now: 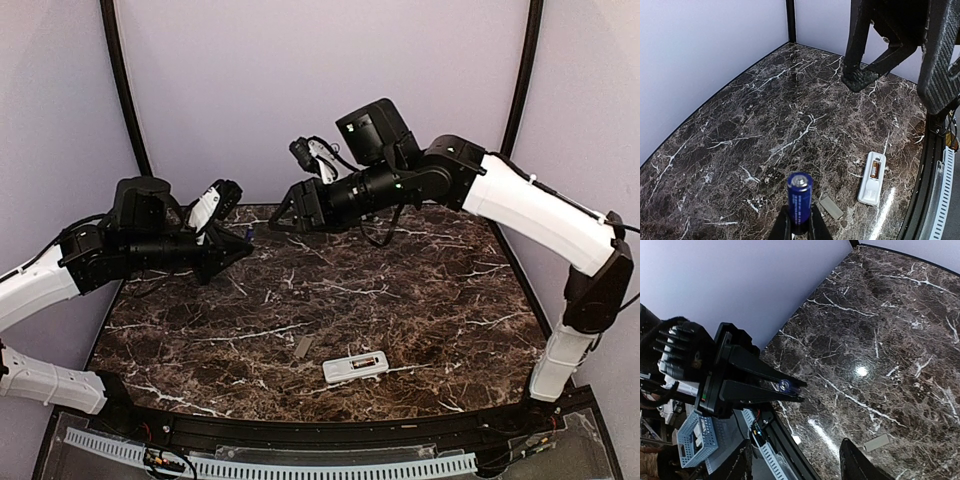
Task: Load the batteries into the remote control
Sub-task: Pass from the left arm to the right
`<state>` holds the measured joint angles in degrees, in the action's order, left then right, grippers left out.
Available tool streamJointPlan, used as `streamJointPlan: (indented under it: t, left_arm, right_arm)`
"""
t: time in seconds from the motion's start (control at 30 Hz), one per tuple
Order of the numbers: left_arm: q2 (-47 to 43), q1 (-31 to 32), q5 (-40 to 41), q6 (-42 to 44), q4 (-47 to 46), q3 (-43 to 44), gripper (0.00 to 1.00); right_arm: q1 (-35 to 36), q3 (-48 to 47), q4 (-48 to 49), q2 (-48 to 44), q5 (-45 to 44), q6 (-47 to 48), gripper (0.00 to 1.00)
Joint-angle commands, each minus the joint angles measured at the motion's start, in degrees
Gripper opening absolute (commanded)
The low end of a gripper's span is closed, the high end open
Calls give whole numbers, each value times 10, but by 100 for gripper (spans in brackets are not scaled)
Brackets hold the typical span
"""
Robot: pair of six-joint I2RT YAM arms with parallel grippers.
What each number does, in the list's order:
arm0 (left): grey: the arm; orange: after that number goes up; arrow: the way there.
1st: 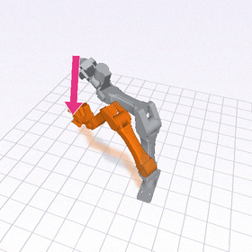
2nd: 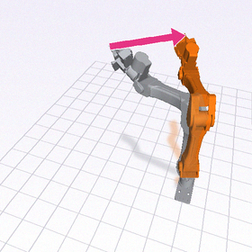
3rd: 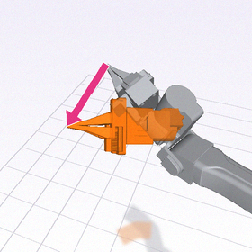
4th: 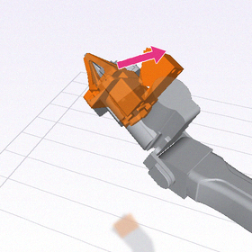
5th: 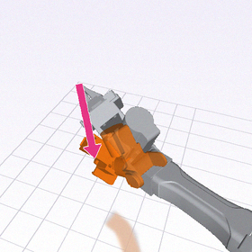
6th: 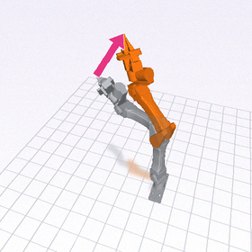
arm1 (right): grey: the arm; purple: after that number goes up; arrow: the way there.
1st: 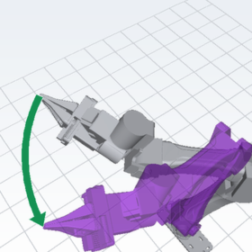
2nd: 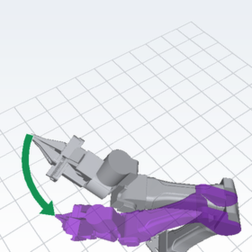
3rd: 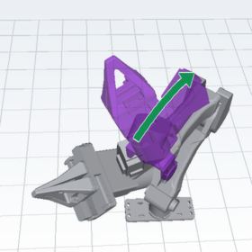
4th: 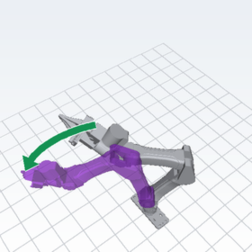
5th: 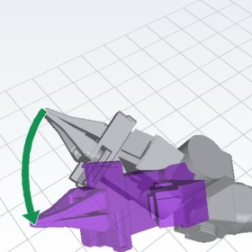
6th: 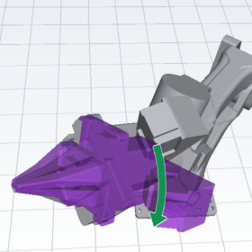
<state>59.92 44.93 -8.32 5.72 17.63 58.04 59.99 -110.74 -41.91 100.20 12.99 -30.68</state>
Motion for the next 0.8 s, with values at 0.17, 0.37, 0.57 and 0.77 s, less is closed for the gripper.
streamJointPlan:
  t: [0.17, 0.37, 0.57, 0.77]
  left_arm:
    - [-7, 9, -25, -28, 11, 9, 0]
    - [-1, 10, -37, -13, 7, 12, 0]
    - [2, 10, -32, -7, 7, 11, 0]
    - [7, 10, -29, 0, 8, 12, 0]
  right_arm:
    - [1, -44, 99, 77, 73, -84, 50]
    - [5, -41, 108, 87, 50, -88, 32]
    - [15, -17, 96, 82, 21, -90, 22]
    - [15, -36, 78, 101, 20, -75, 18]
